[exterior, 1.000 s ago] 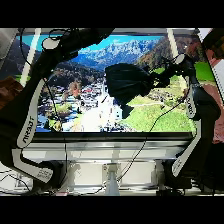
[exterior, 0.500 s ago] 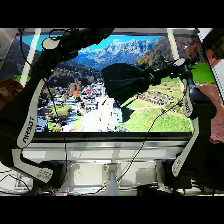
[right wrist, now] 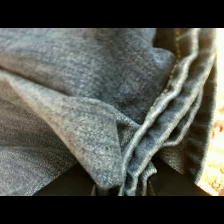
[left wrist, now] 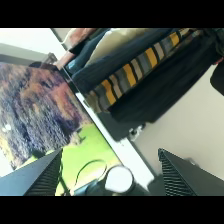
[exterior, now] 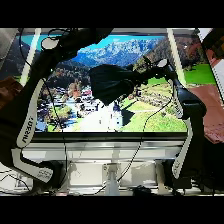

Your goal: Fold the clothes and pants, and hang the long-sleeved shirts on hangers.

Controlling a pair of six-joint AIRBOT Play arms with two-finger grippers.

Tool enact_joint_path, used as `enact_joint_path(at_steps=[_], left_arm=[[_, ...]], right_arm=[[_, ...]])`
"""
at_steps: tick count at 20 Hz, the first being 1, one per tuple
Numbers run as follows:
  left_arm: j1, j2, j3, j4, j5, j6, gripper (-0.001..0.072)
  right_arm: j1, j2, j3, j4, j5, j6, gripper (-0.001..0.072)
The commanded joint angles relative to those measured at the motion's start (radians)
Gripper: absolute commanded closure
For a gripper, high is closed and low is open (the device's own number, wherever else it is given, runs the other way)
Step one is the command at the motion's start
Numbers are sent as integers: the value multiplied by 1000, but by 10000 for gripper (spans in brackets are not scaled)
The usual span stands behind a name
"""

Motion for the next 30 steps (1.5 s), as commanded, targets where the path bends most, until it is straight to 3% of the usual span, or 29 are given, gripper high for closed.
enact_joint_path(at_steps=[1, 8, 12, 21, 24, 30], left_arm=[[35, 6, 0, 0, -95, 0, 10], [198, 52, 0, 50, -292, 93, 10], [273, 55, 0, 94, -415, 101, 10], [283, 43, 0, 94, -415, 101, 10], [283, 39, 0, 94, -415, 101, 11], [283, 29, 0, 94, -415, 101, 11]], right_arm=[[-16, 55, 2, -58, -18, -27, 691], [-264, 287, 2, -181, -28, 96, 691], [-472, 403, 1, -270, 55, 197, 691], [-930, 611, 0, -532, 409, 248, 692], [-1037, 624, -6, -652, 603, 285, 691], [-1091, 641, -31, -675, 597, 328, 691]])
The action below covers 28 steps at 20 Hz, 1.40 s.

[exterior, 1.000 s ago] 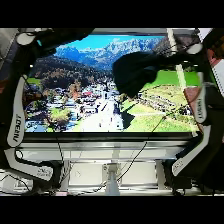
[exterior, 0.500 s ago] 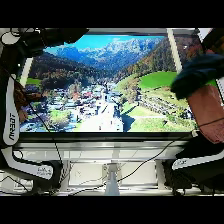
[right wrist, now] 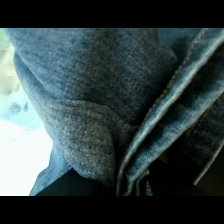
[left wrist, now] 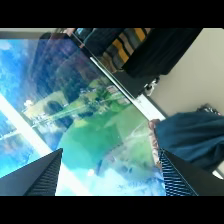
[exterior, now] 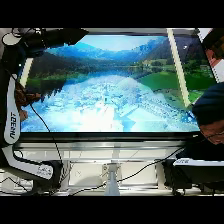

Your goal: Fold the clothes and pants, and hang the long-sleeved shirts on hangers.

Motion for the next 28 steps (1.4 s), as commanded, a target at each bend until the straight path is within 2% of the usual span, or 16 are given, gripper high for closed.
enact_joint_path(at_steps=[1, 2, 3, 4, 5, 18, 20, 24, 26, 28], left_arm=[[1, -3, 0, 0, 0, 0, 10], [1, -3, 0, 0, 0, 0, 10], [1, -3, 0, 0, 0, 0, 11], [1, -3, 0, 0, 0, 0, 11], [1, -3, 0, 0, 0, 0, 11], [1, -3, 0, 0, 0, 0, 11], [1, -3, 0, 0, 0, 0, 11], [1, -3, 0, 0, 0, 0, 11], [1, -3, 0, 0, 0, 0, 11], [1, -3, 0, 0, 0, 0, 11]], right_arm=[[-26, 7, -5, -37, 32, 16, 690], [-26, 7, -5, -36, 32, 16, 642], [-26, 7, -5, -35, 32, 12, 381], [-26, 7, -5, -34, 32, 5, 48], [-26, 7, -5, -34, 32, 3, -1], [-25, 7, -4, 19, -17, 2, 17], [-25, 7, -3, 168, -91, -6, 17], [15, 7, 2, 753, -285, -186, 20], [92, 7, 35, 888, -308, -325, 28], [191, 8, 77, 942, -314, -428, 48]])
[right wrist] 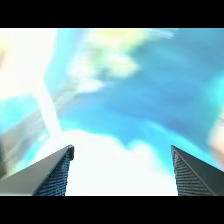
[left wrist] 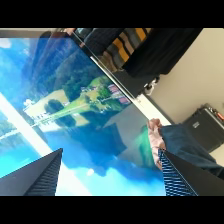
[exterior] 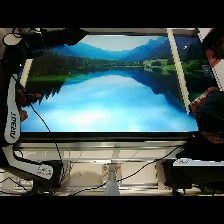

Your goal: Fold the clothes and pants, and hang the long-sleeved shirts on hangers.

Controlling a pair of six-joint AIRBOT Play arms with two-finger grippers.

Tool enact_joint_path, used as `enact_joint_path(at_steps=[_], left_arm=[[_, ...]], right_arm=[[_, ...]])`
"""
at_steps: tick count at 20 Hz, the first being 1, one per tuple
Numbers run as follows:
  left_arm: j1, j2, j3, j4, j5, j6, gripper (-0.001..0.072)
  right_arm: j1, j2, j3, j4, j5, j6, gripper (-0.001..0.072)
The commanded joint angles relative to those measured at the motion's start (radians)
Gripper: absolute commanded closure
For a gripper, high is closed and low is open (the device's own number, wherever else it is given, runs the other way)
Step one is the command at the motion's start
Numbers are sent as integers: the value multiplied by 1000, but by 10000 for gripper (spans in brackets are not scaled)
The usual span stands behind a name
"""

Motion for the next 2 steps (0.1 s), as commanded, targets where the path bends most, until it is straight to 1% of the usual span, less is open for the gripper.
enact_joint_path(at_steps=[1, 2], left_arm=[[1, 0, 0, 0, 0, 0, 11], [1, 0, 0, 0, 0, 0, 11]], right_arm=[[152, 3, 45, 255, -93, -200, 48], [204, 4, 45, 268, -117, -223, 47]])
